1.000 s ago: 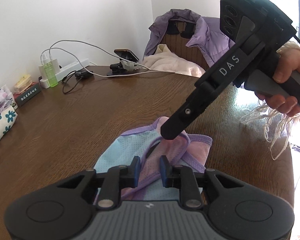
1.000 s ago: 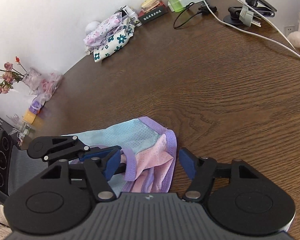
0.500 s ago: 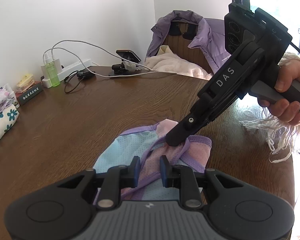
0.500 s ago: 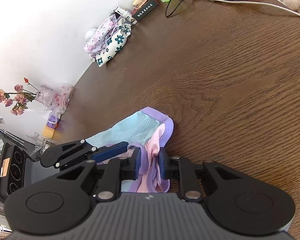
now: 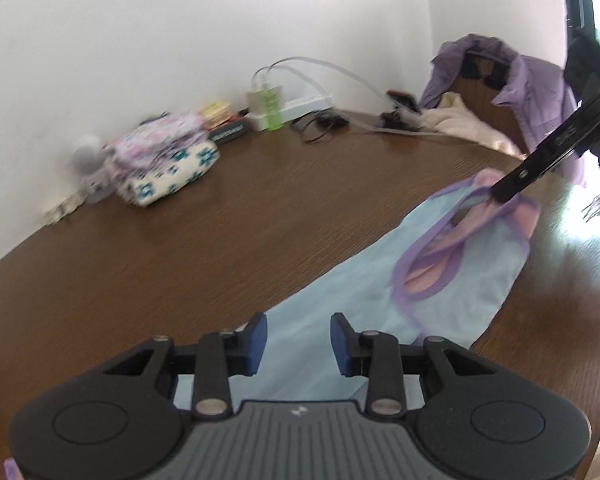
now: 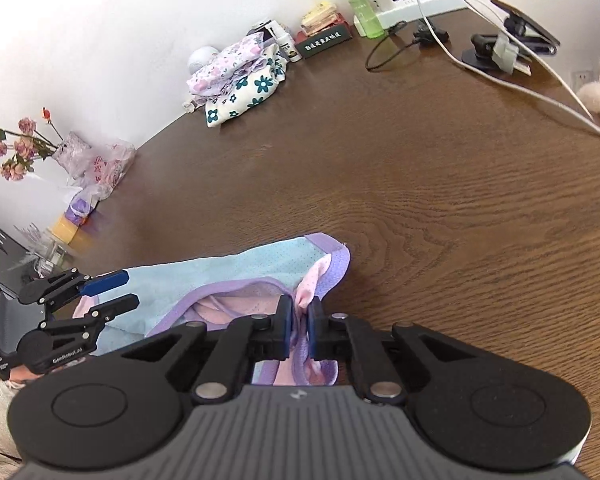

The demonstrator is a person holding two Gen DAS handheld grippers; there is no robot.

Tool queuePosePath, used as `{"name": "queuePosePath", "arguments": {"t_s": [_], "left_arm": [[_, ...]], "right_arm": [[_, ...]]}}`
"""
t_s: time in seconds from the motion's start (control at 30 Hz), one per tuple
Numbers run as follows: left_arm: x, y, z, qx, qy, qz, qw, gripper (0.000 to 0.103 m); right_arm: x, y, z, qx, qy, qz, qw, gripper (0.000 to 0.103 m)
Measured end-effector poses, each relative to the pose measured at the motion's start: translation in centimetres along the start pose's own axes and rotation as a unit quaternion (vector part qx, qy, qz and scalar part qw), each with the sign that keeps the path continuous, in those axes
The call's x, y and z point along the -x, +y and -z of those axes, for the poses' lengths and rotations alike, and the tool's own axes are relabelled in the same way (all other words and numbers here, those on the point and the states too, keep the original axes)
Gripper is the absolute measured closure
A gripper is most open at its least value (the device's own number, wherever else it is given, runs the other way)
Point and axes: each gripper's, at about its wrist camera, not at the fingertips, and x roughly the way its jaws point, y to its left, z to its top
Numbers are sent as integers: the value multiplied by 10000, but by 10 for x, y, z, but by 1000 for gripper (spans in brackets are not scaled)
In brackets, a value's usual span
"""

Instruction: Fold clothes

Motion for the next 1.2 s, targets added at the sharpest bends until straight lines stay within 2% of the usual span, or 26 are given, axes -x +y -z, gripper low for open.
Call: {"name": "queuePosePath", "arguments": {"t_s": [0.03,0.07,0.13,0.27,0.33,0.6,0.7,0.87,1.07,1.13,1.2], "left_arm": [[2,11,8,64,114,-76,9999,86],[2,18,14,104,194,-73,9997,88],[3,27,24,131,261,-91,9995,88],[6,32,35,80,136,20,9999,88],[6,33,38,36,74,84,9999,91],[7,33,45,14,-138,261,9996,91],[8,34,47,0,-195,315,9993,91],[9,31,49,-77,-236,338,9991,91],[11,34,50,77,-241,385,9989,87],[12,38,51,185,-230,410,9987,79],[18,42,51,299,-255,426,9983,72]], "right_arm": [[2,8,-3,135,9,108,9998,96],[3,17,-6,271,18,216,9994,96],[4,34,-11,510,64,411,9978,96],[0,86,-24,1097,244,698,9912,96],[-5,112,-30,1374,334,783,9868,96],[-60,212,-35,2155,1033,668,9687,96],[-86,235,-30,2343,1291,651,9614,96],[-122,256,-15,2484,1645,625,9526,96],[-139,249,-10,2243,1806,600,9558,93],[-135,243,-11,2069,1762,405,9615,81],[-120,241,-16,1962,1506,239,9686,74]]}}
